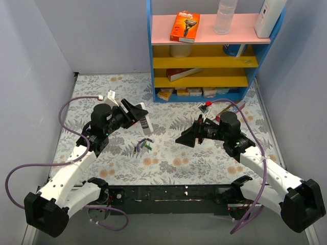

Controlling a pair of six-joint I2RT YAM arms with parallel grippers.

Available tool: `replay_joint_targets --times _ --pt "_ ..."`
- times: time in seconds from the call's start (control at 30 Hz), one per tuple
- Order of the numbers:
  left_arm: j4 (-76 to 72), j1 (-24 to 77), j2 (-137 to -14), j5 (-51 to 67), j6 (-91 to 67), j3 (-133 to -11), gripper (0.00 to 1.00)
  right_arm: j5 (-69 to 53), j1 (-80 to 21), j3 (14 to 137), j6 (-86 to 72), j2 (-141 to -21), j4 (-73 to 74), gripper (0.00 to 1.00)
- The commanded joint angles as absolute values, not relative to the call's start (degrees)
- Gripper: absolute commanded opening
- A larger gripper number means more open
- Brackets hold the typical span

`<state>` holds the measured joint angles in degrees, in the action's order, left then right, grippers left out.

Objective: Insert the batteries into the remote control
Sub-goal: Pick up the remote control from the center of the board.

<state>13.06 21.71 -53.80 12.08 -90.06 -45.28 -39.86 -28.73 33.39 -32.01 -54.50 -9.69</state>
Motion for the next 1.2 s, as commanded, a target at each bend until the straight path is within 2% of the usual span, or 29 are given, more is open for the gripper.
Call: replay_joint_targets --times 0.0,0.27,0.6,0.67,0.83,0.93,0.97,1.0,1.03,1.07,1.1,1.13,1.17 --pt "-2.7 25.6 -53.3 20.9 -91.8 -44.9 0.0 -42.1 -33.7 34.3 -38.9 -57.6 -29.2 0.98" --pt "-12.8 31.5 -55.7 23.0 -93.1 -45.5 0.0 -42.2 -37.2 35.2 -47.5 -64.5 -47.1 0.98" --pt "-22.7 34.2 -58.5 26.1 -94.5 -44.2 0.0 -45.1 -37.3 36.5 -51.3 -67.9 -55.8 0.98" --pt "-24.5 34.5 -59.1 27.2 -94.9 -44.0 0.0 -46.1 -37.2 36.5 -52.3 -68.9 -59.1 0.96" --pt "-27.0 35.3 -60.1 28.0 -94.9 -44.1 0.0 -48.2 -37.3 36.8 -54.3 -70.5 -64.2 0.85" --pt "-27.5 35.6 -60.3 28.8 -94.8 -44.1 0.0 -48.8 -37.3 37.1 -54.5 -70.8 -65.6 0.74" --pt "-27.4 35.6 -60.4 28.9 -94.8 -44.0 0.0 -49.3 -37.2 37.3 -54.2 -70.9 -65.7 0.64" --pt "-27.2 35.6 -60.4 29.1 -94.7 -44.1 0.0 -49.4 -37.2 37.3 -54.0 -70.9 -65.7 0.58" --pt "-26.5 35.5 -60.5 29.0 -94.2 -44.1 0.04 -49.4 -37.3 37.3 -53.7 -70.8 -65.5 0.52" --pt "-24.7 35.5 -60.3 28.7 -93.1 -44.6 0.1 -49.5 -37.3 37.3 -52.7 -70.8 -65.3 0.37" --pt "-23.7 35.5 -60.2 28.0 -92.4 -45.0 0.16 -49.5 -37.2 37.4 -51.7 -70.6 -63.5 0.3" --pt "-22.6 35.6 -59.9 27.6 -91.7 -45.3 0.37 -49.5 -37.2 37.5 -50.5 -69.9 -61.9 0.23" --pt "-19.7 35.5 -59.6 27.1 -89.8 -46.4 0.49 -49.0 -37.1 38.1 -46.4 -69.4 -59.0 0.11"
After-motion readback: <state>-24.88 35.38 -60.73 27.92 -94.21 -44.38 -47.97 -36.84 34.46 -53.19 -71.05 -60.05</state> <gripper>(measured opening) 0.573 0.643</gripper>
